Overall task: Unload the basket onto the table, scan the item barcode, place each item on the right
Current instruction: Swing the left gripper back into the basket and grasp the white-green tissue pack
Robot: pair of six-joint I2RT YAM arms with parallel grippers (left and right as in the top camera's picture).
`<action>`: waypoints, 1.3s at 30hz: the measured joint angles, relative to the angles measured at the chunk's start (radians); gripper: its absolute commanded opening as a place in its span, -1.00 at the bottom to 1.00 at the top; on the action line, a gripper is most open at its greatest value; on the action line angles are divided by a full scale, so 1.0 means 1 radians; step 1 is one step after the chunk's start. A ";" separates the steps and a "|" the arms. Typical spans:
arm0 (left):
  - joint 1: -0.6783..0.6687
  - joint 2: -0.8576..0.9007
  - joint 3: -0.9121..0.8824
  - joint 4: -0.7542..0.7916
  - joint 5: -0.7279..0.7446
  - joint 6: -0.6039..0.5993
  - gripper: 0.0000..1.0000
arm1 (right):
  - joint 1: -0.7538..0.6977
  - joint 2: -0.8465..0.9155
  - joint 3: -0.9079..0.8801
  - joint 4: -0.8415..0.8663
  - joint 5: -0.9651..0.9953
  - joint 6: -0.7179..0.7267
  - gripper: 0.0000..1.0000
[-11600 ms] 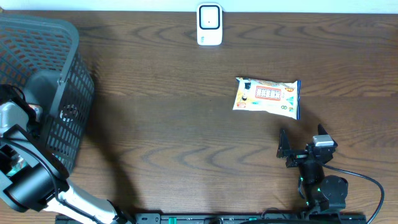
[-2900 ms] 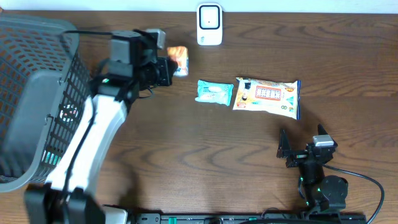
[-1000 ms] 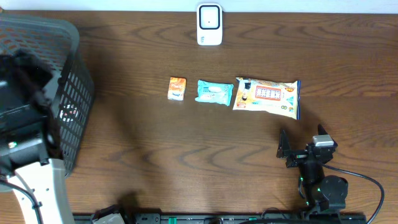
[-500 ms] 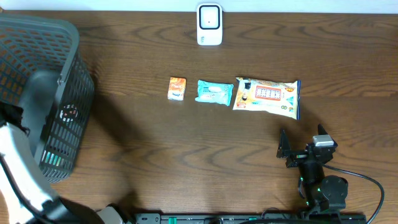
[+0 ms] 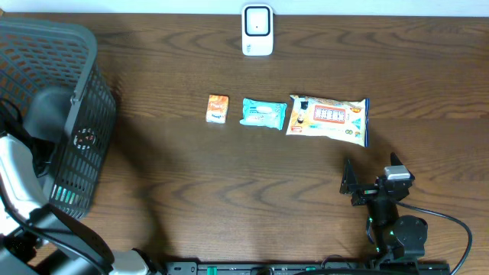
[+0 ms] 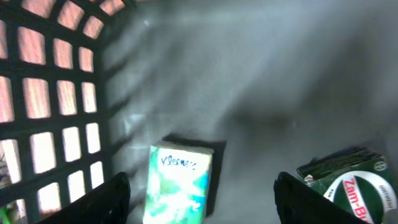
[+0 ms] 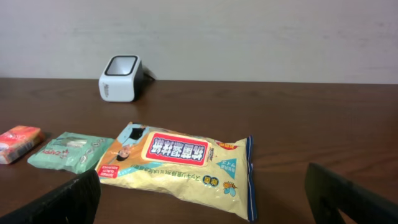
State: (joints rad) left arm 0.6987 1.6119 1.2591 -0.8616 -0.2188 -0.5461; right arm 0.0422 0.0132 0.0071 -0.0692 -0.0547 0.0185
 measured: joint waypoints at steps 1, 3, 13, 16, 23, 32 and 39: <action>0.000 0.013 0.000 -0.002 0.007 -0.001 0.57 | 0.000 0.000 0.000 0.000 0.000 0.000 0.99; 0.000 0.036 0.000 -0.006 0.017 -0.004 0.57 | 0.000 0.000 0.000 0.000 0.000 0.000 0.99; 0.000 0.180 0.000 -0.056 0.053 -0.005 0.57 | 0.000 0.000 0.000 0.000 0.000 0.000 0.99; 0.000 0.203 0.000 -0.067 0.056 -0.018 0.56 | 0.000 0.000 0.000 0.000 0.000 0.000 0.98; 0.000 0.215 0.000 -0.077 0.068 -0.048 0.31 | 0.000 0.000 0.000 0.000 0.000 0.000 0.99; 0.000 0.251 -0.002 -0.075 0.072 -0.056 0.27 | 0.000 0.000 0.000 0.000 0.000 0.000 0.98; 0.003 0.260 -0.006 -0.088 0.042 -0.059 -0.63 | 0.000 0.000 0.000 0.000 0.000 0.000 0.99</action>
State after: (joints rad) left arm 0.7013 1.8721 1.2533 -0.9493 -0.1772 -0.6048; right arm 0.0422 0.0132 0.0071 -0.0689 -0.0547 0.0185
